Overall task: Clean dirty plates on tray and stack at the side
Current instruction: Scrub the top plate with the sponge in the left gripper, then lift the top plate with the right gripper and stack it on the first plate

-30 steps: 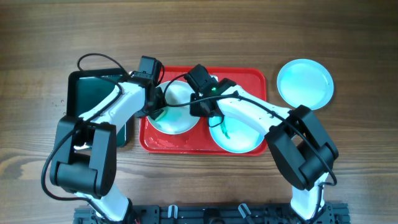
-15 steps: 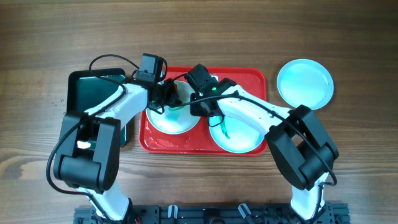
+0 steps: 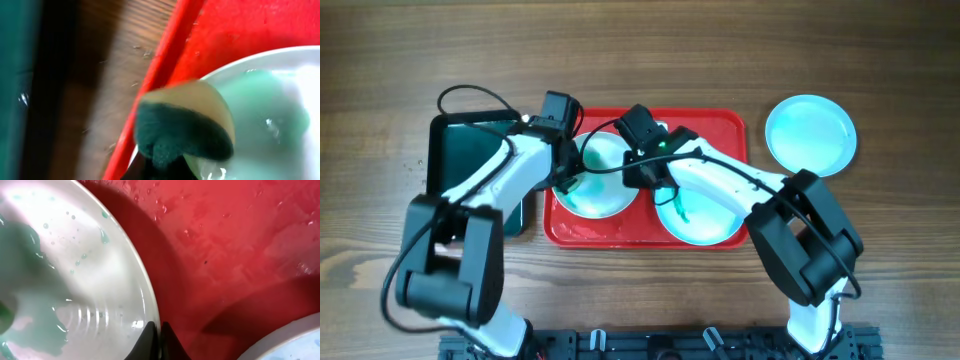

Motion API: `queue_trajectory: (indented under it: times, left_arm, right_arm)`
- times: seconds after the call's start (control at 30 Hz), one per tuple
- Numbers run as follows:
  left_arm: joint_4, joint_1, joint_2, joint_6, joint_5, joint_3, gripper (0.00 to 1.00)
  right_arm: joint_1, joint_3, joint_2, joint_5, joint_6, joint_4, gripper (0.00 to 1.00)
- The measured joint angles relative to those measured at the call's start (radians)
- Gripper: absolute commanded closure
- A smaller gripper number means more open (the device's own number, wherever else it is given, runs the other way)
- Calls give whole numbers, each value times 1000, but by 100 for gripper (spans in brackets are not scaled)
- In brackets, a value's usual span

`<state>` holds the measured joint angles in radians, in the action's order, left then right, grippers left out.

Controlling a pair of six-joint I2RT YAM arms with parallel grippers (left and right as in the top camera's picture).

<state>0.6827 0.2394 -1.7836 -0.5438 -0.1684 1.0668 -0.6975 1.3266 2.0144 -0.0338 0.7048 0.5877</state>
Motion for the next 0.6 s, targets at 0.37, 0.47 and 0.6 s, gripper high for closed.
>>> queue_trajectory:
  times: [0.37, 0.47, 0.6]
  left_arm:
    - [121, -143, 563, -1, -42, -16, 96]
    - [165, -253, 558, -4, 0, -16, 96]
    - [172, -381, 531, -4, 80, -16, 96]
  right_arm:
    - [5, 2, -63, -8, -175, 10, 96]
    - [3, 18, -189, 63, -278, 11, 96]
    - [-25, 35, -348, 246, -452, 11, 96]
